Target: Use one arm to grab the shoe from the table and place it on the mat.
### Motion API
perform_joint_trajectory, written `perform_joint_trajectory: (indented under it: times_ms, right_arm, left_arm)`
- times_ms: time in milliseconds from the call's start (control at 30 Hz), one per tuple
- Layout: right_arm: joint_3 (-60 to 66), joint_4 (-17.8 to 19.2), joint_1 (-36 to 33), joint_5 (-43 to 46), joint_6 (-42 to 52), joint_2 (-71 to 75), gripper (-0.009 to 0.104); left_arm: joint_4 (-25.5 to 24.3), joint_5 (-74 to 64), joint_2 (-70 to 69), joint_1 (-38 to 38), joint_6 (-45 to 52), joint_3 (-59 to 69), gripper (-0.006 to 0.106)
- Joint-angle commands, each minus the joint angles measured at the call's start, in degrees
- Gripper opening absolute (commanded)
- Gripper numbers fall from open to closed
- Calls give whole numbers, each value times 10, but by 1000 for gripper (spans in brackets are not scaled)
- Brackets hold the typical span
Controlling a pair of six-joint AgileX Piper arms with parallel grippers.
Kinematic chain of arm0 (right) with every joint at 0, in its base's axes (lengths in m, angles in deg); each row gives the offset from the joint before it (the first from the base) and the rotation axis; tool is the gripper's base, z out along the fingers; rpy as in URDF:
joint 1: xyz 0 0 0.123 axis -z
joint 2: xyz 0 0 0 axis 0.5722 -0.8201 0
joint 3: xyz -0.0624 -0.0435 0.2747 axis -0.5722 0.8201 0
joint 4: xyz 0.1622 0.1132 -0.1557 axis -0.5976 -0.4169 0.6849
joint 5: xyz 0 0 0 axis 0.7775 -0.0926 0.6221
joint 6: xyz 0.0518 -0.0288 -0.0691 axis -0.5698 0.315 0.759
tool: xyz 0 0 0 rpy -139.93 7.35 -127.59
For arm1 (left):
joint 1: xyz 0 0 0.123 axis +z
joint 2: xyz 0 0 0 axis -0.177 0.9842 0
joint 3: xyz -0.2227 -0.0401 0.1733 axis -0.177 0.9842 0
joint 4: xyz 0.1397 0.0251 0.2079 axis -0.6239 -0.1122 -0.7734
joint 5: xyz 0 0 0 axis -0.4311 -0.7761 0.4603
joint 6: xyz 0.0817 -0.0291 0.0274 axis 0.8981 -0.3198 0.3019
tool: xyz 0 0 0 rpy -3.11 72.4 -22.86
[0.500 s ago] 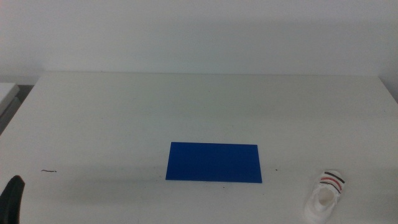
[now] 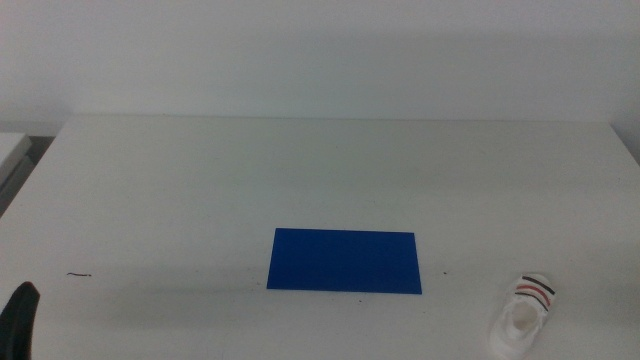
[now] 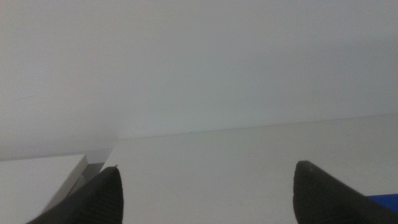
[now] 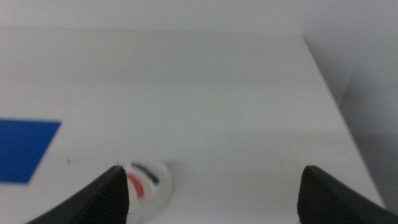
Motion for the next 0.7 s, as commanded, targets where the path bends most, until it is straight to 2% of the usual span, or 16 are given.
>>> perform_joint_trajectory:
  times_ms: [0, 167, 267, 367, 533, 567, 667]
  right_arm:
    - [-64, -1, 0, -22, 1, -46, 93]
    - [-203, -1, 0, -114, 1, -173, 93]
    - [-280, -25, 0, -172, -45, -265, 93]
    - [-345, -46, -6, -255, -197, -349, 93]
    - [-458, 13, -71, -449, -454, -488, 93]
    - [-475, 26, -86, -470, -495, -510, 93]
    - [-502, 28, -141, -476, -593, -562, 93]
  left_arm:
    - [1, 3, 3, 2, -1, 0, 94]
    - [1, 3, 3, 2, -1, 0, 94]
    - [1, 3, 3, 2, -1, 0, 94]
    - [1, 3, 3, 2, -1, 0, 94]
    - [1, 3, 3, 2, -1, 0, 94]
    - [1, 3, 3, 2, -1, 0, 94]
    - [1, 3, 3, 2, -1, 0, 94]
